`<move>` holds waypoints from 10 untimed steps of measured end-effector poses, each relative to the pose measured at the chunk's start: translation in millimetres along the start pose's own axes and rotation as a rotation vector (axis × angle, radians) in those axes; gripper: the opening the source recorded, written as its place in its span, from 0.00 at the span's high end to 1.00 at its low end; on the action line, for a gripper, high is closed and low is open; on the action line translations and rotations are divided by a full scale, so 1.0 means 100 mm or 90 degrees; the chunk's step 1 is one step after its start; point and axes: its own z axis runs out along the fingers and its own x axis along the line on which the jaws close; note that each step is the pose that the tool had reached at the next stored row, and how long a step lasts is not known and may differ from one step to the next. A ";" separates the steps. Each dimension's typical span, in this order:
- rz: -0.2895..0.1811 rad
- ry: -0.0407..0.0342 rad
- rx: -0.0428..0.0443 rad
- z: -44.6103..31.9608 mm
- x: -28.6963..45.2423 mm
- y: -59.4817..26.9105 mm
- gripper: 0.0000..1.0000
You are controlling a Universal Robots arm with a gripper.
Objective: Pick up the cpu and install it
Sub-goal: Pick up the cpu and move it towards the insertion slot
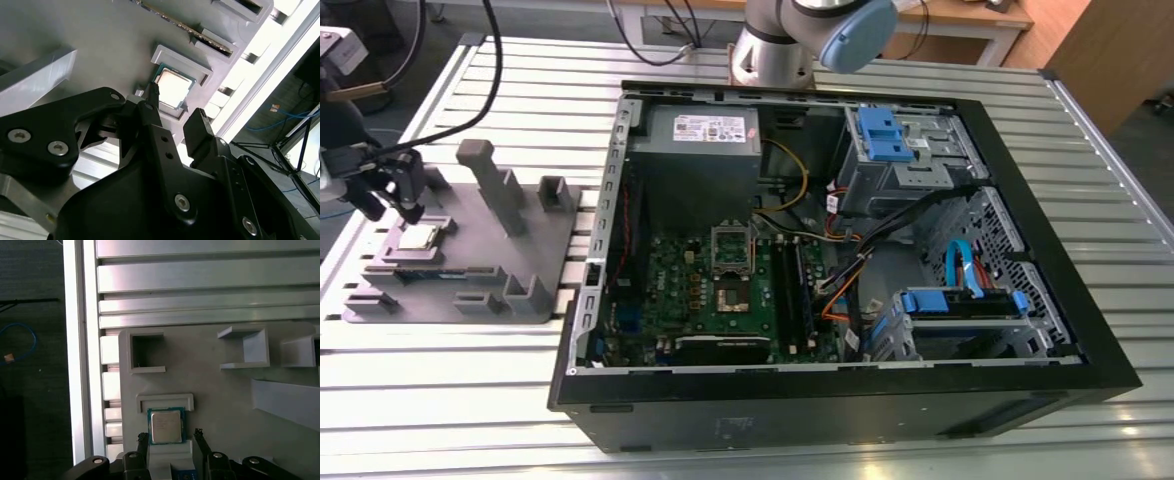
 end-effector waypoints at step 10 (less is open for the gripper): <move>0.000 0.0000 0.0000 0.156 0.003 -0.005 0.53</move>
